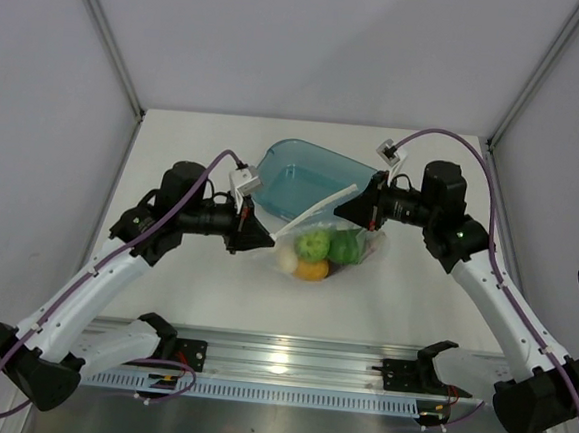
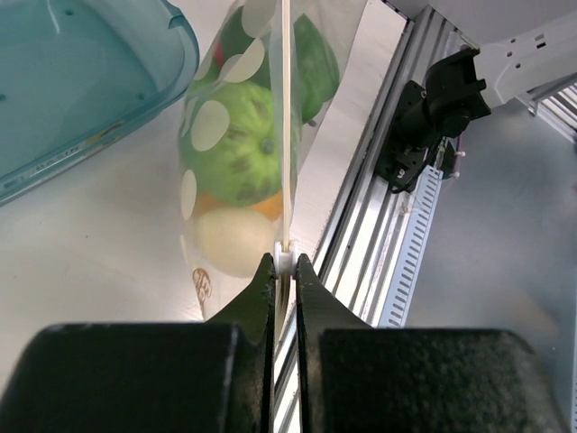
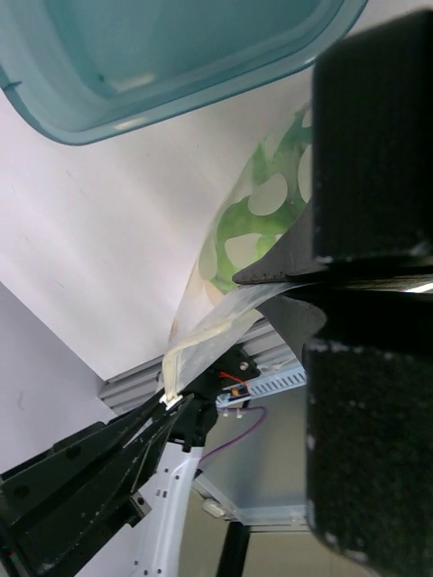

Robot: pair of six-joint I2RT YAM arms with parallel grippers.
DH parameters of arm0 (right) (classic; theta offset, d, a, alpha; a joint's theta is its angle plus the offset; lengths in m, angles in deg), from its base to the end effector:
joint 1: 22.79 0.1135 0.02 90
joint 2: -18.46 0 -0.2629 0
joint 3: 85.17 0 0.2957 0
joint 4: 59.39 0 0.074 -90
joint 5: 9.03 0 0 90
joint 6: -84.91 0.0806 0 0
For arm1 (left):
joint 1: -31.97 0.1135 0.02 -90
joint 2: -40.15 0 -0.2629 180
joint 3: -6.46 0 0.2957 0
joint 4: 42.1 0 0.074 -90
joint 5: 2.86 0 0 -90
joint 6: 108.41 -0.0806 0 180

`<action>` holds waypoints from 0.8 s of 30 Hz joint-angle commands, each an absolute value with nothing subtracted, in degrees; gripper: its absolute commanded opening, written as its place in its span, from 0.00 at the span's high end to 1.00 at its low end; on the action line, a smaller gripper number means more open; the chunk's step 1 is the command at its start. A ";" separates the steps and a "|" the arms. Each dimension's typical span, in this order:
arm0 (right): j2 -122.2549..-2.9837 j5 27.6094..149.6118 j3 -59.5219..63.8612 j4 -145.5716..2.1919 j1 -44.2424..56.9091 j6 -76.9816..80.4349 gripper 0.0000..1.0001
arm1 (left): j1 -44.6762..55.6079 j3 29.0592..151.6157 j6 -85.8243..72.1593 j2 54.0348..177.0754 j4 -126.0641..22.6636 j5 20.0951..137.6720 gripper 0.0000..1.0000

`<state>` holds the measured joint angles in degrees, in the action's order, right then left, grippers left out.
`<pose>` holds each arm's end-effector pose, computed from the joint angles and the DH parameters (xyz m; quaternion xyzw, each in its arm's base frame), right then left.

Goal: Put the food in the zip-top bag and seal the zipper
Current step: Zip the zipper food storage bag at the center of the board.

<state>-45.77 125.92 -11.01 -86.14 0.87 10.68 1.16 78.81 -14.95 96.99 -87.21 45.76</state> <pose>0.2725 0.1815 0.3633 -0.2784 0.7245 0.4748 0.4150 0.2115 -0.1882 0.3462 0.3638 0.7436 -0.4304 0.3597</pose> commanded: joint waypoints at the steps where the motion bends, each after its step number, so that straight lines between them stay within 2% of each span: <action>1: -43.15 121.75 -11.93 -80.76 -1.35 13.98 1.00 | 1.82 78.29 -13.05 94.64 -89.66 48.47 0.99; 19: -40.78 115.95 -14.58 -80.50 -2.67 17.94 1.00 | 2.35 76.26 -7.26 85.77 -95.02 63.22 0.99; 24: -40.60 116.39 -15.28 -79.54 -2.75 19.26 1.00 | 2.35 76.09 -4.18 83.13 -96.87 64.21 0.99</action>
